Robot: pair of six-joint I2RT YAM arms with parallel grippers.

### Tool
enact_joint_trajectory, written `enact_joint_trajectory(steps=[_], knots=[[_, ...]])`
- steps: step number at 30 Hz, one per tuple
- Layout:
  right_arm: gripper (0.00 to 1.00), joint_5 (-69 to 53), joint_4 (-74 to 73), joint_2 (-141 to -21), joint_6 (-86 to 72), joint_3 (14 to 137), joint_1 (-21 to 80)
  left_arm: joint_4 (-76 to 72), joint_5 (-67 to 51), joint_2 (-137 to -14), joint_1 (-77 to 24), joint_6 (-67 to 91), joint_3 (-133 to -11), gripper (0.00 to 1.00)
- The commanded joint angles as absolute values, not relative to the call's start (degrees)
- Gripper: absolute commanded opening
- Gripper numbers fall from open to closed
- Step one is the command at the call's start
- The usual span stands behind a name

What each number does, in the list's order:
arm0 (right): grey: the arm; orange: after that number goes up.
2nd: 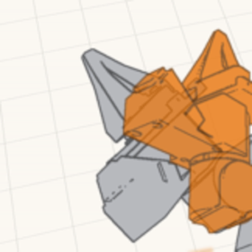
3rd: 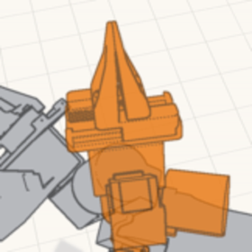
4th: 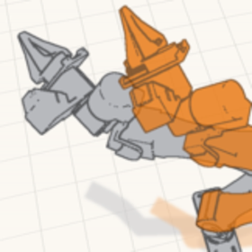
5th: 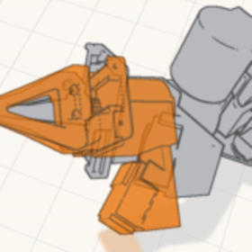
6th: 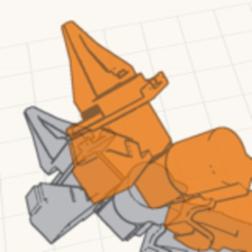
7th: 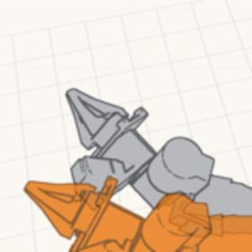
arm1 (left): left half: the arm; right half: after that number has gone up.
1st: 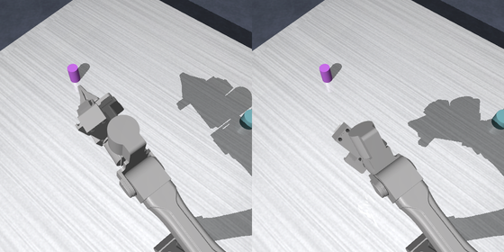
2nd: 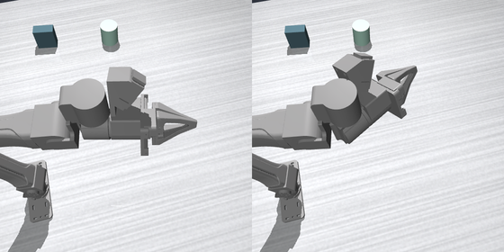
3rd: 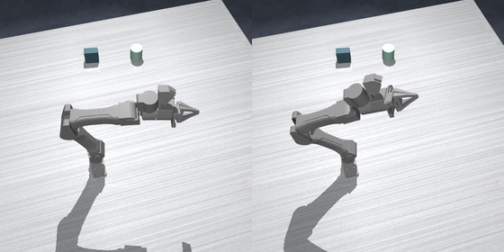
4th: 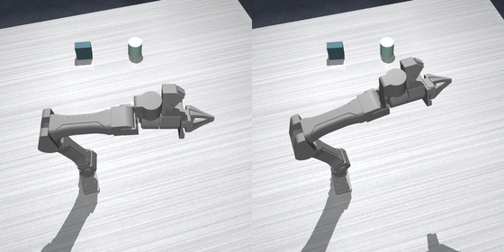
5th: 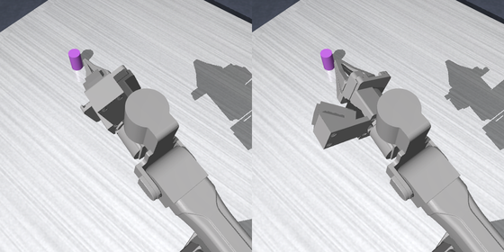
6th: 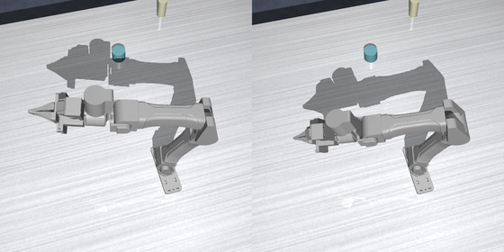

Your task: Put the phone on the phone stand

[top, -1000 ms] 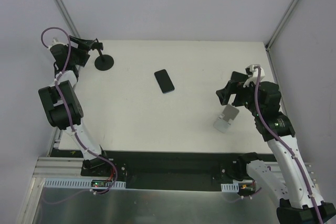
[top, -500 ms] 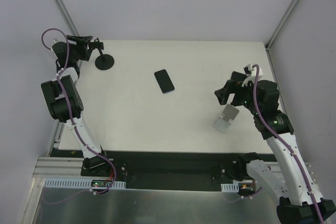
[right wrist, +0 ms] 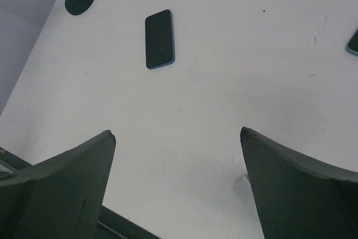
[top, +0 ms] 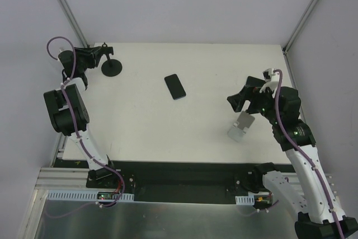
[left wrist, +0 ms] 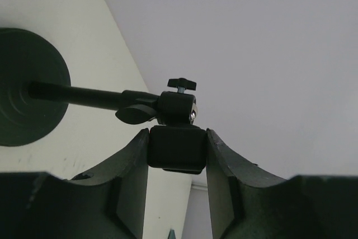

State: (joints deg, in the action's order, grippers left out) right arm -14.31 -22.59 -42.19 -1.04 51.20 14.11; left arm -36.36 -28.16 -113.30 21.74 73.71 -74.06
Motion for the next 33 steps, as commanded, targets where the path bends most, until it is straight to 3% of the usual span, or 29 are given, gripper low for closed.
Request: enact_joint_trajectory(steps=[1, 14, 23, 33], knots=[[0.96, -14.9, -22.0, -43.8, -5.0, 52.2, 14.9, -37.4, -31.5, -104.1, 20.6, 76.4, -66.5, 0.00], [0.96, -0.4, -22.1, -63.7, -5.5, 58.1, 35.9, -37.9, -27.8, -67.4, 13.5, 84.5, -28.9, 0.00], [0.96, 5.5, -22.0, -84.4, -5.8, 69.9, 39.1, -23.7, -18.9, -46.6, 5.7, 88.0, -18.7, 0.00], [0.96, 3.8, -18.2, -98.2, -4.7, 79.4, 41.7, -22.0, -14.5, -40.8, -2.5, 93.5, -13.3, 0.00]])
